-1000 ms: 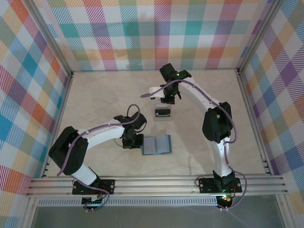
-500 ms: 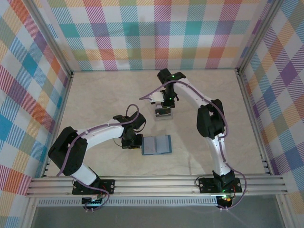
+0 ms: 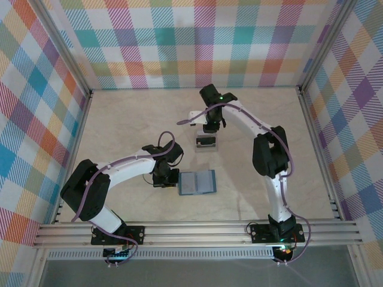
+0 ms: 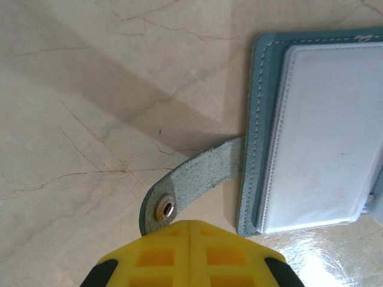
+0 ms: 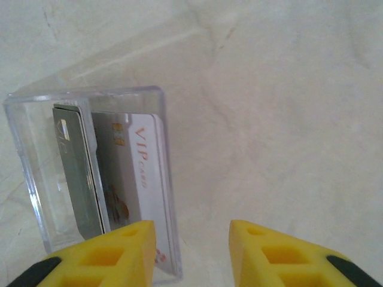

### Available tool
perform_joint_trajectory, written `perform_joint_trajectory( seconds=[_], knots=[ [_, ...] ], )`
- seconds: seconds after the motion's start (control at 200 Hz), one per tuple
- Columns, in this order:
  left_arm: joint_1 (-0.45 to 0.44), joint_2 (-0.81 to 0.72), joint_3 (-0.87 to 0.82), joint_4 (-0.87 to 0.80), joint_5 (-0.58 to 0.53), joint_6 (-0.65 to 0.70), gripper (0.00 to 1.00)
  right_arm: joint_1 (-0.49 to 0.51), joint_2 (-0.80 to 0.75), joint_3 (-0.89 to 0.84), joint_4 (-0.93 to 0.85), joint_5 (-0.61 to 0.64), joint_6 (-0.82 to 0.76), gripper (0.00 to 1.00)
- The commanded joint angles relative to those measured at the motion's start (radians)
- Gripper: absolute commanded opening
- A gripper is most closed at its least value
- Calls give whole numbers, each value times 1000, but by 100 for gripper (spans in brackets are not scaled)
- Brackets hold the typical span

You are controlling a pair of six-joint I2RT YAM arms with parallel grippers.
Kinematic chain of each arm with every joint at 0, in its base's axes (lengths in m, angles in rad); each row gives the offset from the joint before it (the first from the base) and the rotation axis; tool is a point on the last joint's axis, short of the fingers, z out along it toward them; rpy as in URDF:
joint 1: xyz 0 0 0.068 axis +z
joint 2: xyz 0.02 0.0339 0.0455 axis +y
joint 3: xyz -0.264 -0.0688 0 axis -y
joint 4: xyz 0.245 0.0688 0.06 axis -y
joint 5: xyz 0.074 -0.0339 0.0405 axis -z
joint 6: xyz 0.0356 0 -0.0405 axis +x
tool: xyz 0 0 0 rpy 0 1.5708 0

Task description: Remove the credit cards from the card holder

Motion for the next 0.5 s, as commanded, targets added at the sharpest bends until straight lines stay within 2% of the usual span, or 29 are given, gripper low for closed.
perform_joint_trajectory(
  seconds=[0.0, 0.16, 0.29, 0.495],
  knots=[
    [14, -24, -19, 9, -12, -2, 4, -3, -134, -58, 113, -15, 89, 40],
    [25, -30, -17, 57, -10, 19, 5, 4, -268, -195, 143, -94, 291, 44],
    [44, -25, -18, 120, 25, 25, 6, 21, -387, -350, 187, -208, 497, 48],
    [63, 19, -21, 228, 155, 34, 7, 28, -567, -640, 338, -294, 806, 48]
  ],
)
